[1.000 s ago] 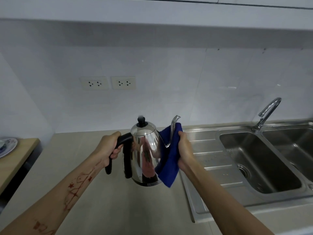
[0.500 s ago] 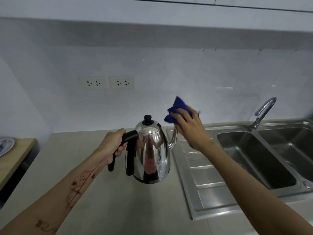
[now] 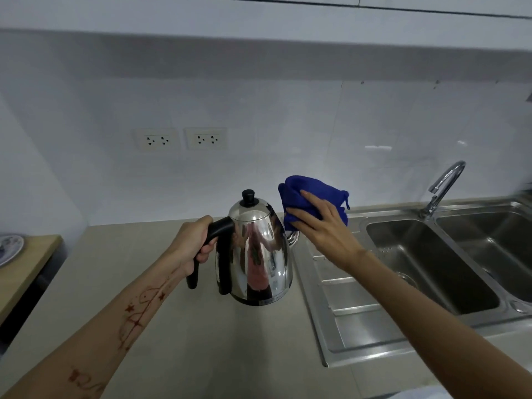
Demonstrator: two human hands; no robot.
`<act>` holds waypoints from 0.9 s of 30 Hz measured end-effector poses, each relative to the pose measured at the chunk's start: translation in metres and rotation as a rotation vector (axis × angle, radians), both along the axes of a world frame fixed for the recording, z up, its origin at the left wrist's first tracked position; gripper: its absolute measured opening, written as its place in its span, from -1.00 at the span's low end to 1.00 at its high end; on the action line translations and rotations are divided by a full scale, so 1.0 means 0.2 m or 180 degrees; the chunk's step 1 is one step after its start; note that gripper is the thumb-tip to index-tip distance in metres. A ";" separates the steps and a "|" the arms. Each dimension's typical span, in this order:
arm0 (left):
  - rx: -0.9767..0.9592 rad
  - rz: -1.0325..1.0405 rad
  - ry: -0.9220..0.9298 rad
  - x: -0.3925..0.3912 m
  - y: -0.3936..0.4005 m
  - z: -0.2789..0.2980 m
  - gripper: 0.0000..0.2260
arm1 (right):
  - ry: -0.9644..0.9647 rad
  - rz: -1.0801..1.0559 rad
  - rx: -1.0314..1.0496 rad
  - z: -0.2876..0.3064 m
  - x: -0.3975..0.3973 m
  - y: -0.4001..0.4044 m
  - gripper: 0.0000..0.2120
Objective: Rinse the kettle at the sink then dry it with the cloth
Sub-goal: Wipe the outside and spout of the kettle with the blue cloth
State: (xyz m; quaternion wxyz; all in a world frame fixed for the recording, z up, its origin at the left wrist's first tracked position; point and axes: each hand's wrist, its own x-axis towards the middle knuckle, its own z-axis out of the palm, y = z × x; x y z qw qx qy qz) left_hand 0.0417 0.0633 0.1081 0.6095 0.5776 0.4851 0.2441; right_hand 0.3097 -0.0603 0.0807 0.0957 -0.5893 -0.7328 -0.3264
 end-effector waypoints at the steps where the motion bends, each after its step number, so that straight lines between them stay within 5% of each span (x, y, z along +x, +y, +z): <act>1: -0.0012 0.0016 -0.0034 0.01 0.00 0.01 -0.63 | 0.0118 -0.0123 -0.0025 -0.03 -0.03 0.00 -0.50; 7: 0.0089 -0.0105 0.0093 0.01 -0.03 0.03 -0.62 | -0.0653 0.0093 -0.0143 -0.03 0.01 -0.04 -0.46; 12: 0.0064 -0.0040 0.0018 0.03 -0.04 0.04 -0.63 | -0.0150 -0.0384 0.0150 0.01 0.00 0.04 -0.66; 17: 0.0042 0.0271 -0.0042 0.03 -0.04 0.03 -0.65 | 0.0211 -0.0096 -0.0052 -0.15 -0.03 0.01 -0.62; 22: -0.0228 0.0344 -0.0204 0.03 -0.03 0.02 -0.67 | 0.1789 -0.0060 0.0369 -0.20 -0.18 0.04 -0.70; 27: -0.0149 0.0279 -0.0087 0.00 -0.03 0.01 -0.66 | 0.2603 -0.0377 0.0706 -0.29 -0.31 -0.05 -0.68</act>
